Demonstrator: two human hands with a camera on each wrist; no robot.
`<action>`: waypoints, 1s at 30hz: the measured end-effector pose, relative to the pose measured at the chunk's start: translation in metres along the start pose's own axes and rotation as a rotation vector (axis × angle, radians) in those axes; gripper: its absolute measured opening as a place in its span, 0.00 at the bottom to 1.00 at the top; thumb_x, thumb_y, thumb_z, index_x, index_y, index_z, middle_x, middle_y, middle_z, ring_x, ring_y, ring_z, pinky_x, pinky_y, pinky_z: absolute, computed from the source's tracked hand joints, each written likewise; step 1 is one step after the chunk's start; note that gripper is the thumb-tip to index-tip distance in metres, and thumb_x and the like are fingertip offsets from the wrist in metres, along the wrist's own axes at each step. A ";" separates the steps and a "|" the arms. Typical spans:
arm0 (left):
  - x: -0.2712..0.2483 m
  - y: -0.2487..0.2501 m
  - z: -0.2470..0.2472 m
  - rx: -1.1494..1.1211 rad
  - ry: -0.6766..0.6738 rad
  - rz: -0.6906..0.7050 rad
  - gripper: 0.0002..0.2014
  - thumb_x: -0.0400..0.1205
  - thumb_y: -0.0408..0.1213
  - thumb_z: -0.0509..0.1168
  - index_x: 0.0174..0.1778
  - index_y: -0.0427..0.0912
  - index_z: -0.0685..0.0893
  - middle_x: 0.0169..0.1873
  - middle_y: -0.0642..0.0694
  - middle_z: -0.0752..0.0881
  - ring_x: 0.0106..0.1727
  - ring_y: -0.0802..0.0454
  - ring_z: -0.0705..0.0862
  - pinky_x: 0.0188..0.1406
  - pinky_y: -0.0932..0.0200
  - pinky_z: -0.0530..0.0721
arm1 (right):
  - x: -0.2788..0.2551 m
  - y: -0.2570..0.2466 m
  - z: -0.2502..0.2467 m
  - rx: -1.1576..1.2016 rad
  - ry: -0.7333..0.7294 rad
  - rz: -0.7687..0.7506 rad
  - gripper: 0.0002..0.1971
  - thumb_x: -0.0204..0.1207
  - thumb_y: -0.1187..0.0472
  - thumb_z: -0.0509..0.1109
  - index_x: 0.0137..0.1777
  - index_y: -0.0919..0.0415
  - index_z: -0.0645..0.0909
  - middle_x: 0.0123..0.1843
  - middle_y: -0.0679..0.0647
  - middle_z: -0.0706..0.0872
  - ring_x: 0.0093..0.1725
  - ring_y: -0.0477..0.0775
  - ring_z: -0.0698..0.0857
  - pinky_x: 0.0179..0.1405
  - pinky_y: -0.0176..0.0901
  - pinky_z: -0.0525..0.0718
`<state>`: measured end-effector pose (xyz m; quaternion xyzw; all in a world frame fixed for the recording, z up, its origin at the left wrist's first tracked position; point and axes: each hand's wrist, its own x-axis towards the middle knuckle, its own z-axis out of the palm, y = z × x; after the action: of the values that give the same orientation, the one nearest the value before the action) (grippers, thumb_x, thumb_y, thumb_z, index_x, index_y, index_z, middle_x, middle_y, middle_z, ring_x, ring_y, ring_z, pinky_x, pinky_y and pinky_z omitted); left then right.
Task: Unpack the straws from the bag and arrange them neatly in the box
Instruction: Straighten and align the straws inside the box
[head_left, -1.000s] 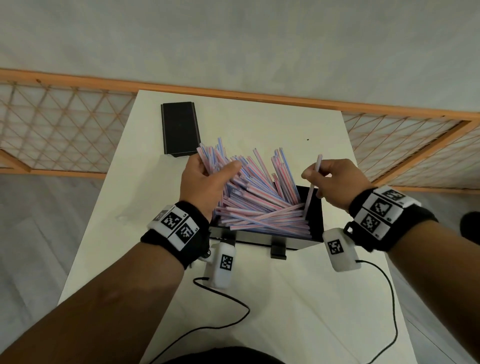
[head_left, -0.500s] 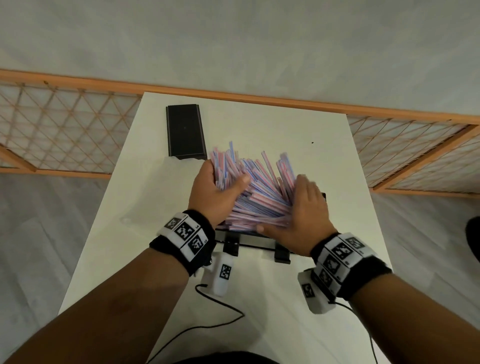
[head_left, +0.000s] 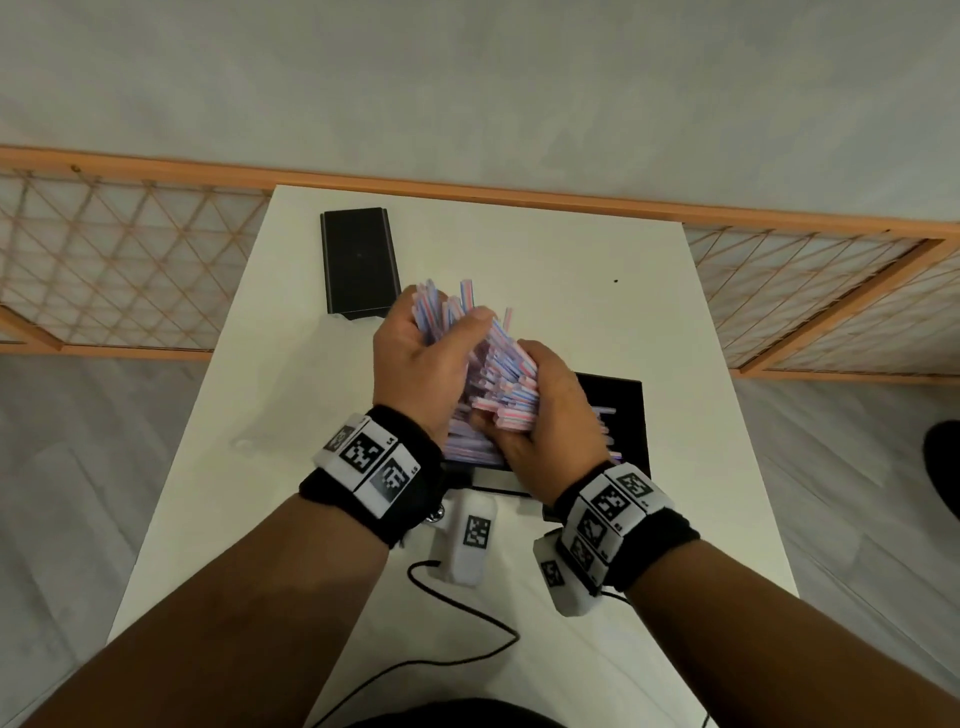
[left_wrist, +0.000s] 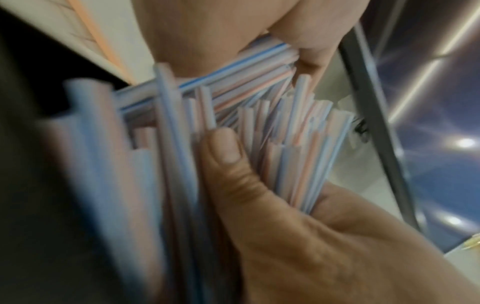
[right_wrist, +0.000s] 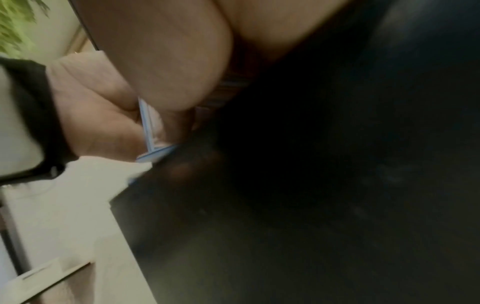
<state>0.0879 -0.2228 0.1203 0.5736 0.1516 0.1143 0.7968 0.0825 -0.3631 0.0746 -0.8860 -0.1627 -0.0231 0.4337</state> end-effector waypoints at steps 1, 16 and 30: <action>0.001 0.003 0.001 -0.065 -0.002 0.009 0.10 0.72 0.33 0.76 0.42 0.37 0.81 0.42 0.24 0.84 0.41 0.34 0.89 0.47 0.36 0.90 | -0.001 -0.003 -0.001 0.020 0.048 -0.044 0.34 0.70 0.46 0.78 0.73 0.52 0.68 0.60 0.54 0.83 0.59 0.60 0.83 0.59 0.64 0.80; 0.007 -0.001 -0.035 -0.361 0.289 -0.282 0.28 0.84 0.60 0.65 0.71 0.42 0.84 0.51 0.49 0.92 0.55 0.50 0.92 0.56 0.50 0.90 | -0.025 0.015 -0.042 -0.340 -0.095 -0.125 0.30 0.68 0.28 0.67 0.51 0.57 0.75 0.47 0.49 0.77 0.46 0.56 0.75 0.46 0.53 0.78; -0.015 -0.005 -0.022 -0.216 0.303 -0.157 0.44 0.61 0.49 0.82 0.71 0.32 0.77 0.60 0.34 0.90 0.62 0.35 0.90 0.66 0.32 0.86 | -0.013 0.023 -0.029 -0.720 -0.464 0.139 0.32 0.68 0.22 0.40 0.50 0.47 0.68 0.57 0.49 0.83 0.59 0.58 0.79 0.61 0.57 0.71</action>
<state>0.0659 -0.2106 0.1103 0.4474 0.3007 0.1524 0.8283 0.0797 -0.4019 0.0725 -0.9713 -0.1774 0.1507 0.0495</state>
